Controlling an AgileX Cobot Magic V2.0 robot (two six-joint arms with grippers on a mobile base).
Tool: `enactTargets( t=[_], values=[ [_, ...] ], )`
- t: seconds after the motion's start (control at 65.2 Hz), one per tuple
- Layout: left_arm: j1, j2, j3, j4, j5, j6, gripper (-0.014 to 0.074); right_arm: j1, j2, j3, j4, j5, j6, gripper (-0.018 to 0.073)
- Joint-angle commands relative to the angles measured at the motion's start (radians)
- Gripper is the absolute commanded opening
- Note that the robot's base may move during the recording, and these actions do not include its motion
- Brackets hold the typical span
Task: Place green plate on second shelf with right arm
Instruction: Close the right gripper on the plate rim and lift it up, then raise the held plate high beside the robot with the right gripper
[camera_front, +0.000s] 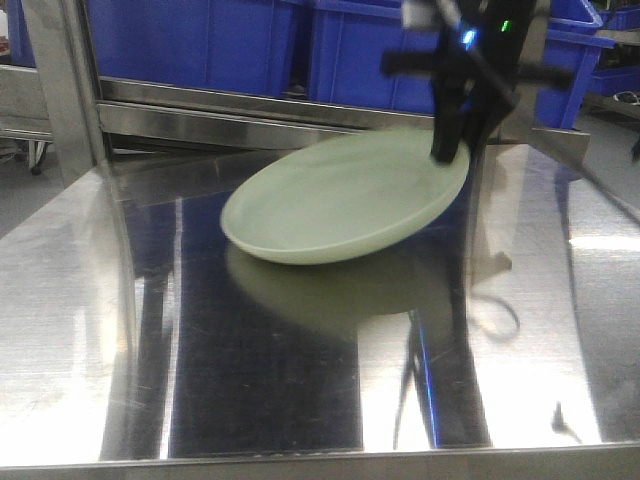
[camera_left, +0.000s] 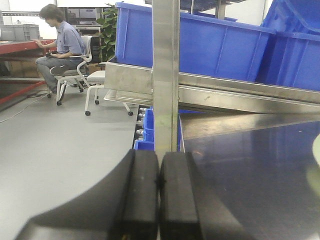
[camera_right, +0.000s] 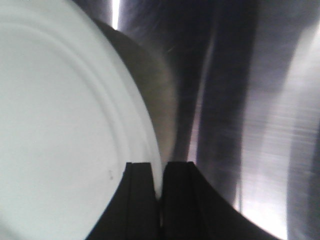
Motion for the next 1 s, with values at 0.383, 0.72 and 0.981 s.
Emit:
enactTargets(
  t=[0.383, 0.72, 0.981],
  values=[
    [-0.005, -0.020, 0.040, -0.003, -0.089, -0.002, 0.0130, -0.009, -0.555, 0.012, -0.063, -0.040, 0.025, 0.0053],
    [-0.005, -0.020, 0.040, -0.003, -0.089, -0.002, 0.0130, -0.006, -1.034, 0.415, -0.006, -0.223, 0.025, 0.0053],
    [-0.005, -0.020, 0.040, -0.003, -0.089, -0.002, 0.0130, -0.006, -1.435, 0.796, -0.001, -0.392, 0.025, 0.0053]
  ],
)
